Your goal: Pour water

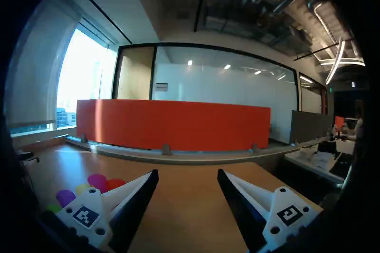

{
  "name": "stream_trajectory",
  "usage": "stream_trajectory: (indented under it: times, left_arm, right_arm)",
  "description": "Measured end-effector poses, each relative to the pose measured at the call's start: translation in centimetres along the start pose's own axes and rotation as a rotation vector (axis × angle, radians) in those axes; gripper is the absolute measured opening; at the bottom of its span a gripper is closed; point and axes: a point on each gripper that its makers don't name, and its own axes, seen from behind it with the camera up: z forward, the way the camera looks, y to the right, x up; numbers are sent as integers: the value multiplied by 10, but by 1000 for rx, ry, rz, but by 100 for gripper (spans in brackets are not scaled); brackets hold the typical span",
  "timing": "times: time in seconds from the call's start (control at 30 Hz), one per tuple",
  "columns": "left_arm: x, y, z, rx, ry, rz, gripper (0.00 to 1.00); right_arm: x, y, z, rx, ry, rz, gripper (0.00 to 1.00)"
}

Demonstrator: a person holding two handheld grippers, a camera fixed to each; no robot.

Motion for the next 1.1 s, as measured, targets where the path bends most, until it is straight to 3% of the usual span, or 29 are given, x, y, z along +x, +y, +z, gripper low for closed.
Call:
stream_trajectory:
  times: [1.1]
  left_arm:
    - [0,5,1,-19,-3,2,86]
  right_arm:
    - [3,-5,-2,7,4,-6,96]
